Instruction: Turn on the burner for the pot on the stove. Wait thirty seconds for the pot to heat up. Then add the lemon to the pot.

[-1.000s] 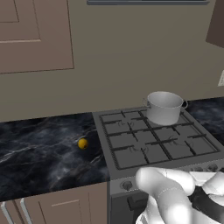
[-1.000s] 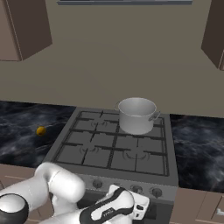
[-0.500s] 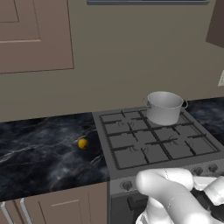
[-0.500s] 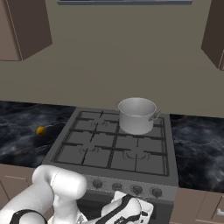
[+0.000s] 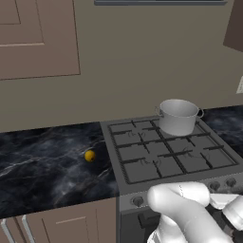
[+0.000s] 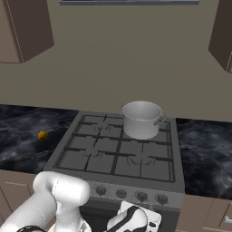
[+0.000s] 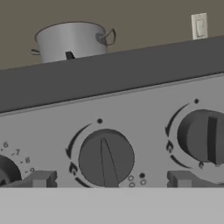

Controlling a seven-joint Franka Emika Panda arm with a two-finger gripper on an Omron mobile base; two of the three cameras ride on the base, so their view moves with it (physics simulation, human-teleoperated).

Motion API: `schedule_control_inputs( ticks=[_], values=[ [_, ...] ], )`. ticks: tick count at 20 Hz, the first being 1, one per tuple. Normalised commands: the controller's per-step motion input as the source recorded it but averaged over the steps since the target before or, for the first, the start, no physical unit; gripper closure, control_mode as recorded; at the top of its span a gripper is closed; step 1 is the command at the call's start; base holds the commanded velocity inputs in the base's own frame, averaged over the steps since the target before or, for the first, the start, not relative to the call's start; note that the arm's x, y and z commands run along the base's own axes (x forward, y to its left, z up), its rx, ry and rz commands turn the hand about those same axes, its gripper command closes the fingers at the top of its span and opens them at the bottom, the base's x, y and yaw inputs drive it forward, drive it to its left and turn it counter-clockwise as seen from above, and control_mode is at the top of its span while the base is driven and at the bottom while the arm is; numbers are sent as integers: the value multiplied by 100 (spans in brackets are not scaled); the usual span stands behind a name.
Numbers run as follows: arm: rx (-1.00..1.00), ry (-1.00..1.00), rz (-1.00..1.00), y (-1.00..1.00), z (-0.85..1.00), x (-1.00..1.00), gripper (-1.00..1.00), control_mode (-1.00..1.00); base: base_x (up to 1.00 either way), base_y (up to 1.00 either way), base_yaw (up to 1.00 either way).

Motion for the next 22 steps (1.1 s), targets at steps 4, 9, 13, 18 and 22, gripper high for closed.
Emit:
schedule_control_inputs(
  ticks=[4, 9, 13, 18, 22],
  values=[
    [0, 0, 0, 0, 0, 34, -100, -100, 0, 0, 0],
    [0, 0, 0, 0, 0, 21, -100, -100, 0, 0, 0],
    [0, 0, 0, 0, 0, 0, -100, -100, 0, 0, 0],
    [0, 0, 0, -2, 0, 0, -100, -100, 0, 0, 0],
    [0, -3, 0, -19, -2, 0, -100, -100, 0, 0, 0]
  ],
)
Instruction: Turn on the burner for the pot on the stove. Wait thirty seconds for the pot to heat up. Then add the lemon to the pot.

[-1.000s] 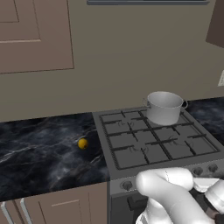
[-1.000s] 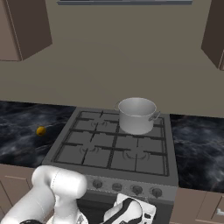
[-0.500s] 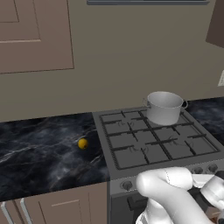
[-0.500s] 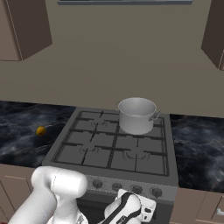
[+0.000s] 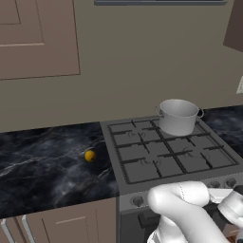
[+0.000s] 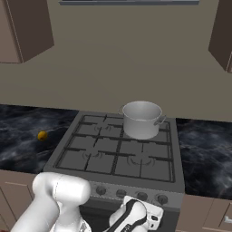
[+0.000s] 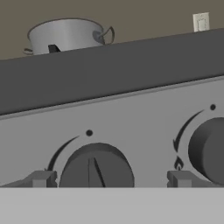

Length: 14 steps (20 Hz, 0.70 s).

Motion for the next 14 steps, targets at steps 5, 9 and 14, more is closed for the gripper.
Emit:
schedule_control_inputs(
  ticks=[5, 9, 14],
  values=[
    [0, 0, 0, -2, 0, 0, -100, -100, 0, 0, 0],
    [-4, 0, 0, 0, -17, -5, -100, -100, 0, 0, 0],
    [0, 0, 0, 0, -1, 0, -100, -100, 0, 0, 0]
  ],
)
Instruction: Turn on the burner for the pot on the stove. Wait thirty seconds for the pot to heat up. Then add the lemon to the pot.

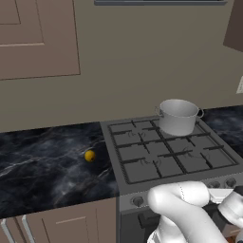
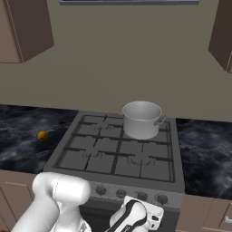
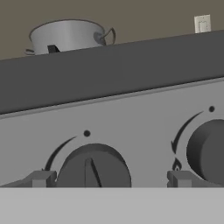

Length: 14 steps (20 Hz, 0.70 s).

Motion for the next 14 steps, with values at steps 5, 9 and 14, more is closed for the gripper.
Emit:
schedule_control_inputs(
  ticks=[5, 9, 14],
  values=[
    [-6, 0, 0, 14, -4, -16, -100, -100, 0, 0, 0],
    [-1, 0, 0, 2, 0, -3, -100, -100, 0, 0, 0],
    [0, 0, 0, 0, 0, 0, -100, -100, 0, 0, 0]
  ],
)
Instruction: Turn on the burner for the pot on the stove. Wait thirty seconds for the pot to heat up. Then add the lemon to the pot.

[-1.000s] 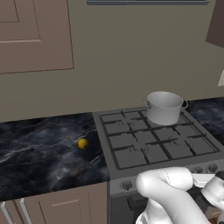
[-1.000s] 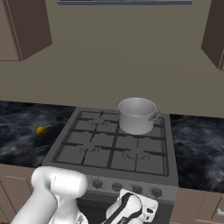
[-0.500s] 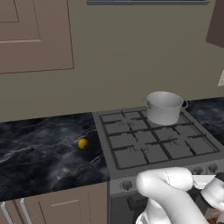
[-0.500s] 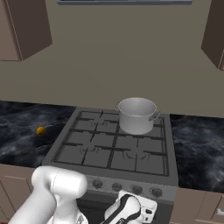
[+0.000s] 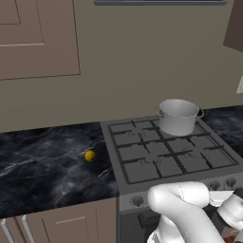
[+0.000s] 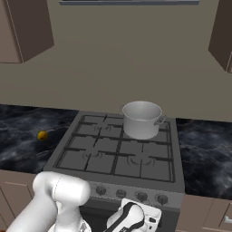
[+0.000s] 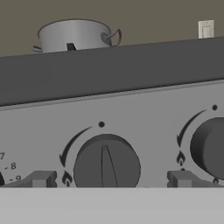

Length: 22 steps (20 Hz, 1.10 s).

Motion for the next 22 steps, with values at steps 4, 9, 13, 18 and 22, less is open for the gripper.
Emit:
schedule_control_inputs(
  ticks=[4, 9, 13, 18, 22],
  values=[
    [0, 0, 0, 0, 0, 0, -100, -100, 0, 0, 0],
    [0, 0, 0, 0, 0, 2, -100, -100, 0, 0, 0],
    [0, 0, 0, 0, 0, 0, -100, -100, 0, 0, 0],
    [0, 0, 0, 0, 0, 0, 100, -100, 0, 0, 0],
    [0, 0, 0, 0, 0, 0, 100, -100, 0, 0, 0]
  ],
)
